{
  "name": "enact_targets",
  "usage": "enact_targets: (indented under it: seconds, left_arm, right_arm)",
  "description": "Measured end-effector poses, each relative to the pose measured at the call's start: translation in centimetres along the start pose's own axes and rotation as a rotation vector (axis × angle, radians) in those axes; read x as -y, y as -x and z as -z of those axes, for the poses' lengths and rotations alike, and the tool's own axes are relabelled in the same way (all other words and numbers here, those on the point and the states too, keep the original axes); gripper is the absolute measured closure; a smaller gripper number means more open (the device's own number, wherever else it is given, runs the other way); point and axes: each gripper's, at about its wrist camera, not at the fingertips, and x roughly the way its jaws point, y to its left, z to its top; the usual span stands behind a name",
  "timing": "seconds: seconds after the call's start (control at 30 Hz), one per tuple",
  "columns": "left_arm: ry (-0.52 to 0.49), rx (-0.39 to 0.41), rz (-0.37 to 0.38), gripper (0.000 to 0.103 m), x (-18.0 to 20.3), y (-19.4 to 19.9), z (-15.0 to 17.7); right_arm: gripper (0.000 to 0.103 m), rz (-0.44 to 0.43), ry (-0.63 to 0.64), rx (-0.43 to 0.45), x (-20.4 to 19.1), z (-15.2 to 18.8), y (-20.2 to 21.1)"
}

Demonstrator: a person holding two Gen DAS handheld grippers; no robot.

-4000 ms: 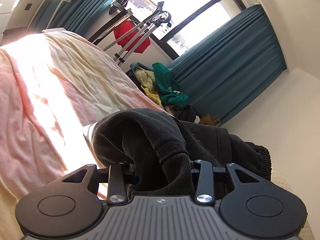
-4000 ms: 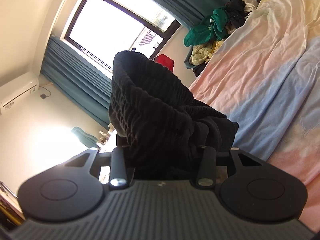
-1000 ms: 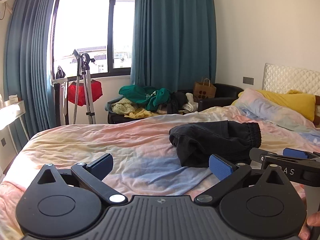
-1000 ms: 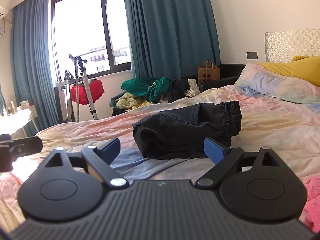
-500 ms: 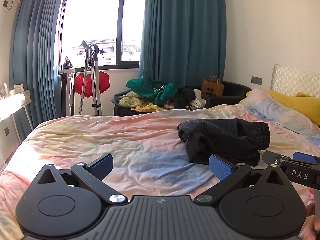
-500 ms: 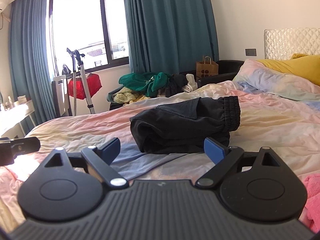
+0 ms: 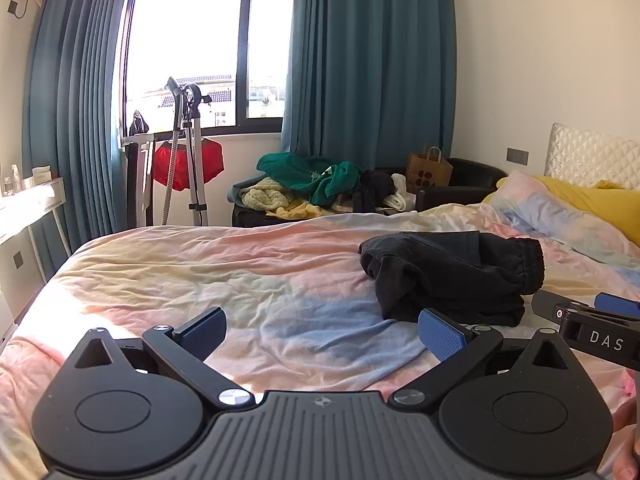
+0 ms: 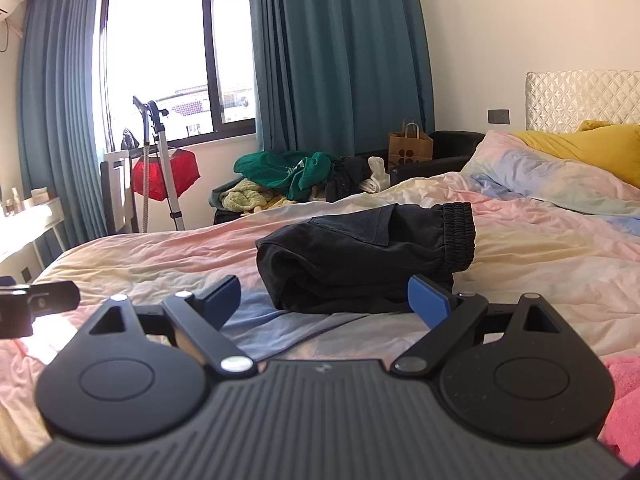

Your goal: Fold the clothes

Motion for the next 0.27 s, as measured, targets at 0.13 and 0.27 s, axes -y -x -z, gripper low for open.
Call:
enact_targets:
  seconds: [0.13, 0.27]
  left_arm:
    - [-0.007, 0.001, -0.003, 0.000, 0.17, 0.16, 0.10]
    - [0.004, 0.004, -0.011, 0.000, -0.01, 0.30, 0.08]
  right_arm:
    - [0.011, 0.000, 0.007, -0.001, -0.11, 0.03, -0.03]
    - [0.011, 0.003, 0.016, 0.003, -0.28, 0.09, 0.04]
